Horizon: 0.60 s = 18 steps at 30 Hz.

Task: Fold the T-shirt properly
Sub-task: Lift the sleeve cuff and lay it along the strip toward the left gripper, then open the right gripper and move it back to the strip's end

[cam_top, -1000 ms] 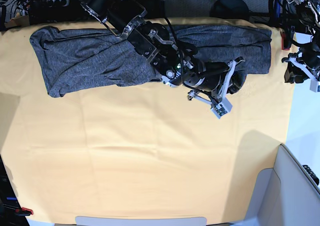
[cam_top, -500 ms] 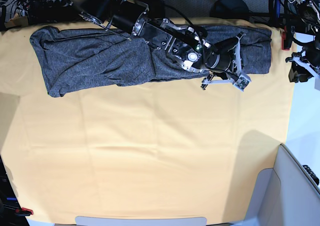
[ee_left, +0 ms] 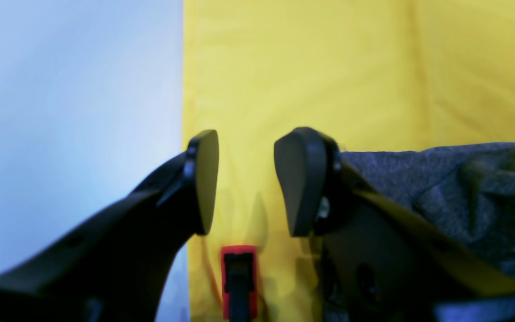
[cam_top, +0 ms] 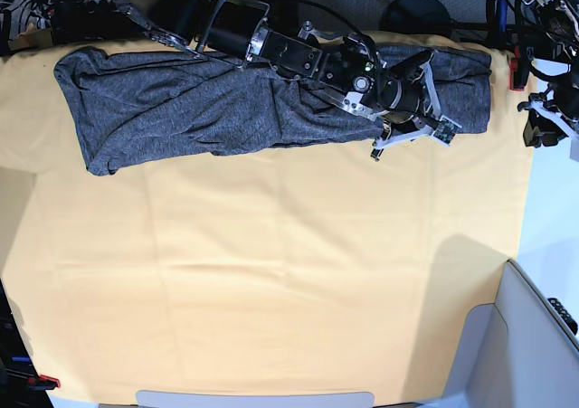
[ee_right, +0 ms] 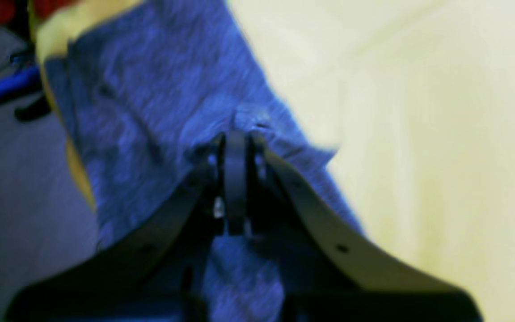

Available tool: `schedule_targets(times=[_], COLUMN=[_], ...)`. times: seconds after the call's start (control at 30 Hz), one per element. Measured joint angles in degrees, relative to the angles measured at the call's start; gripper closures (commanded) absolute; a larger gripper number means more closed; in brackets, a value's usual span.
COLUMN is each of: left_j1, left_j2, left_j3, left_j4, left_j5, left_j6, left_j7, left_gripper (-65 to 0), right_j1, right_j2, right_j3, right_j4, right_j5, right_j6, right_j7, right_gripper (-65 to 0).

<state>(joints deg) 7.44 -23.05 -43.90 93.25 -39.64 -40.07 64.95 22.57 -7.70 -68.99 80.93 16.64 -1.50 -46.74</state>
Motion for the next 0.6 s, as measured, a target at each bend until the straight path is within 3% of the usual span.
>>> schedule_targets(times=[0.27, 0.33, 0.4, 0.6], left_j1=[-0.13, -0.13, -0.13, -0.15], left_j2=[0.00, 0.00, 0.00, 0.00], left_j3=[0.00, 0.00, 0.00, 0.00], left_j4=[0.00, 0.00, 0.00, 0.00], left_j5=[0.00, 0.02, 0.00, 0.02], left_j6=[0.00, 0.00, 0.00, -0.02], left_j7=[0.00, 0.00, -0.02, -0.07], left_gripper=[-23.3, -23.3, -23.3, -23.3], right_j1=[0.31, 0.50, 0.94, 0.17], right_j2=[0.02, 0.07, 0.02, 0.04], right_j3=[-0.33, -0.37, -1.25, -5.05], right_j4=[-3.45, -4.24, -4.83, -5.49], right_j5=[0.22, 0.13, 0.00, 0.15], right_j6=[0.13, 0.24, 3.93, 12.07], right_j7=[3.02, 6.73, 10.03, 10.80], right_gripper=[-0.6, -0.7, -0.7, -1.1])
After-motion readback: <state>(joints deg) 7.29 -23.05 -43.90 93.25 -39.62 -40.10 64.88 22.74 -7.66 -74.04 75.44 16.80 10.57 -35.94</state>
